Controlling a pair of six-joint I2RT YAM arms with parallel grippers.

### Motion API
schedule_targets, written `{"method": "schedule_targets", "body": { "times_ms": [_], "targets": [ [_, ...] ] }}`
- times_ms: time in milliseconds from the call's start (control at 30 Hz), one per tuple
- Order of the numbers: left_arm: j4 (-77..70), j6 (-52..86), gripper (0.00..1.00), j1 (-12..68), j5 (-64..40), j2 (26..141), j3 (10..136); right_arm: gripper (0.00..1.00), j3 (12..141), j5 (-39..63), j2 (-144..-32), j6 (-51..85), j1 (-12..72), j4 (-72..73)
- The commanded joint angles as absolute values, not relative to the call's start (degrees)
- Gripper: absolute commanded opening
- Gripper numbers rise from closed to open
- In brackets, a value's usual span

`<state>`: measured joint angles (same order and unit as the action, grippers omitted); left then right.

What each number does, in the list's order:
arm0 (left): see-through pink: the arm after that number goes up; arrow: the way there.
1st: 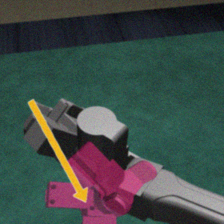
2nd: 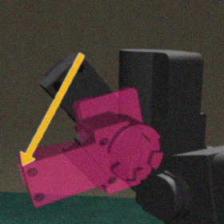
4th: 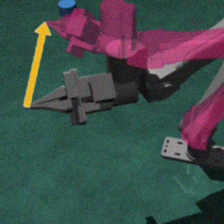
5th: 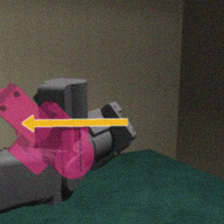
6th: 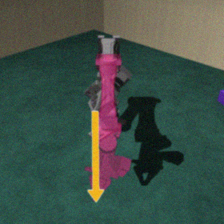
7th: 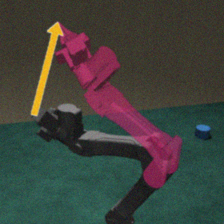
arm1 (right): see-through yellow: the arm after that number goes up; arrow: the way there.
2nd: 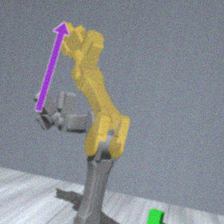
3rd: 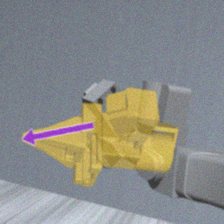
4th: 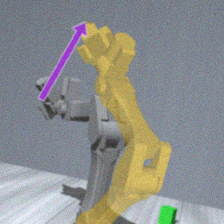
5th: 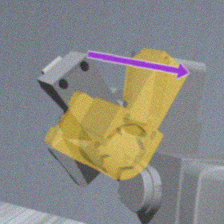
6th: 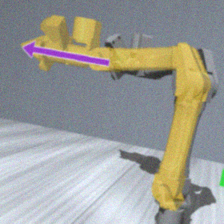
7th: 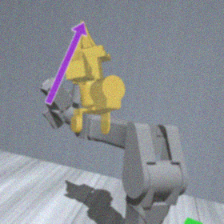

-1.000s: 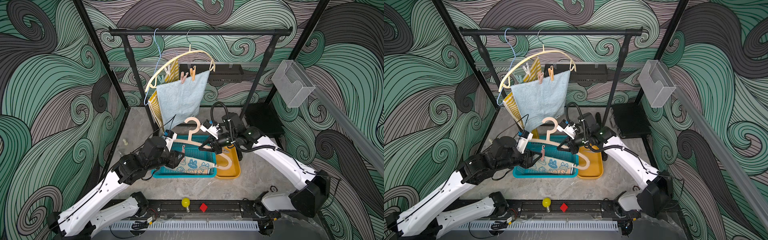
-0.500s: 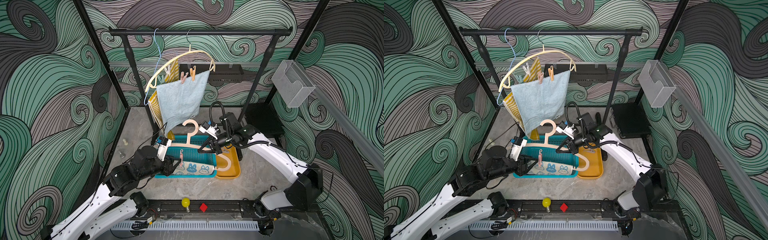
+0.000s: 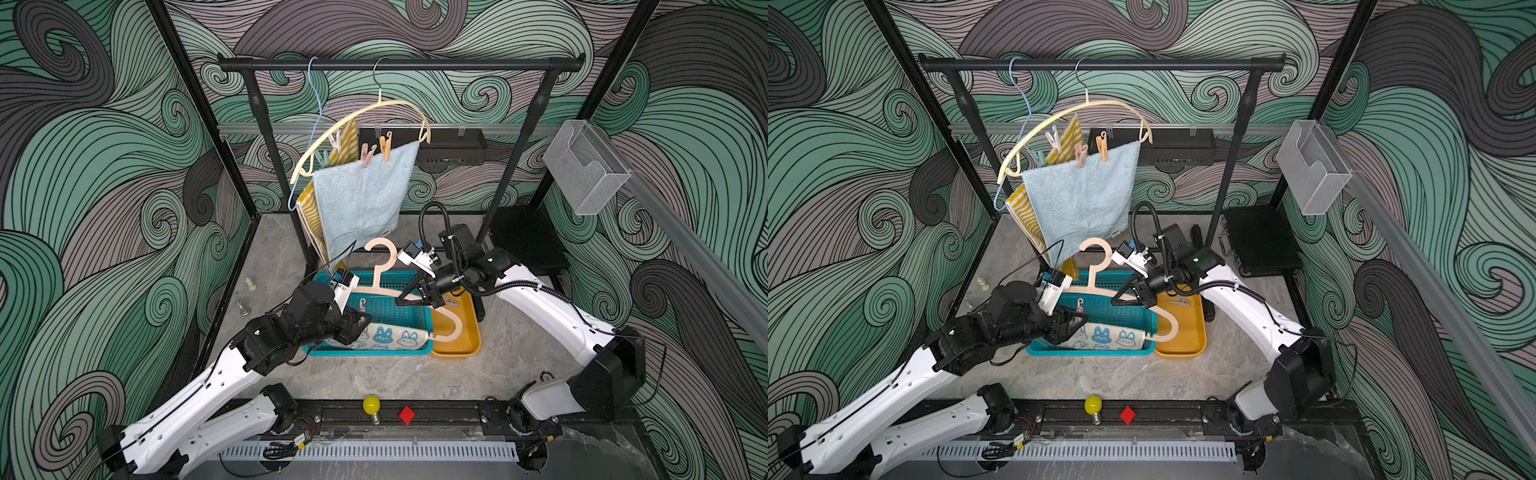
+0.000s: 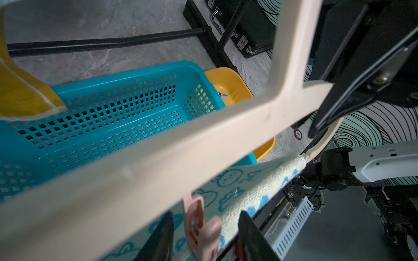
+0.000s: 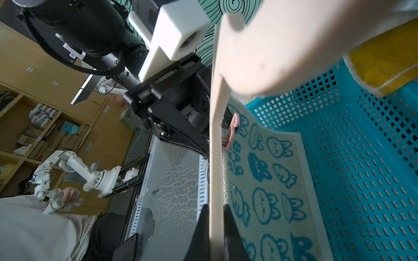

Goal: Remove the clothespins securing towels to the hanger
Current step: Remove the clothespin from the hanger.

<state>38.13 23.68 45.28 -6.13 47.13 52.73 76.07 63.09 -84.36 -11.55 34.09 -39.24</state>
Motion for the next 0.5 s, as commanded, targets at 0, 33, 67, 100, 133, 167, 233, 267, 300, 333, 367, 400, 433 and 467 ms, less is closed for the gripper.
{"method": "schedule_targets", "body": {
  "times_ms": [0, 33, 67, 100, 133, 167, 233, 267, 300, 333, 367, 400, 433, 467],
  "targets": [
    [36.2, 21.7, 0.46, 45.0, -7.3, 47.8, 54.7, 0.0, 77.1, 66.8, -83.6, -13.6, 33.8, -38.9],
    [35.9, 21.6, 0.46, 44.9, -7.6, 48.0, 54.7, 0.0, 77.2, 67.0, -83.6, -13.6, 33.8, -38.9],
    [35.6, 21.5, 0.46, 44.8, -7.8, 48.1, 54.7, 0.0, 77.2, 67.0, -83.6, -13.7, 33.8, -38.9],
    [35.3, 21.3, 0.46, 44.8, -8.0, 48.2, 54.8, 0.0, 77.1, 67.1, -83.5, -13.6, 33.8, -38.9],
    [34.9, 21.2, 0.46, 44.6, -8.1, 48.2, 54.7, 0.0, 77.2, 67.2, -83.4, -13.6, 33.8, -38.9],
    [34.5, 21.1, 0.46, 44.4, -8.4, 48.3, 54.6, 0.0, 77.2, 67.3, -83.4, -13.6, 33.8, -38.9],
    [33.8, 20.9, 0.46, 44.0, -9.5, 48.5, 54.6, 0.0, 77.1, 67.3, -83.2, -13.6, 33.8, -39.0],
    [33.6, 20.8, 0.46, 43.7, -9.7, 48.6, 54.6, 0.0, 77.1, 67.4, -83.2, -13.6, 33.8, -39.1],
    [33.4, 20.7, 0.46, 43.4, -10.1, 48.7, 54.5, 0.0, 77.0, 67.4, -83.1, -13.6, 33.8, -39.1],
    [33.1, 20.7, 0.46, 43.0, -10.6, 48.7, 54.4, 0.0, 77.0, 67.4, -83.0, -13.7, 33.8, -39.1],
    [32.6, 20.7, 0.46, 42.7, -11.1, 48.6, 54.2, 0.0, 76.9, 67.4, -82.9, -13.6, 33.8, -39.0],
    [31.9, 20.8, 0.46, 42.2, -12.0, 48.4, 53.9, 0.0, 76.8, 67.4, -82.8, -13.6, 33.8, -39.0],
    [31.4, 20.9, 0.46, 41.6, -13.1, 48.3, 53.7, 0.0, 76.8, 67.4, -82.7, -13.7, 33.8, -39.1],
    [31.0, 20.9, 0.46, 41.1, -14.0, 48.3, 53.5, 0.0, 76.7, 67.4, -82.6, -13.7, 33.8, -39.1]
  ]
}}
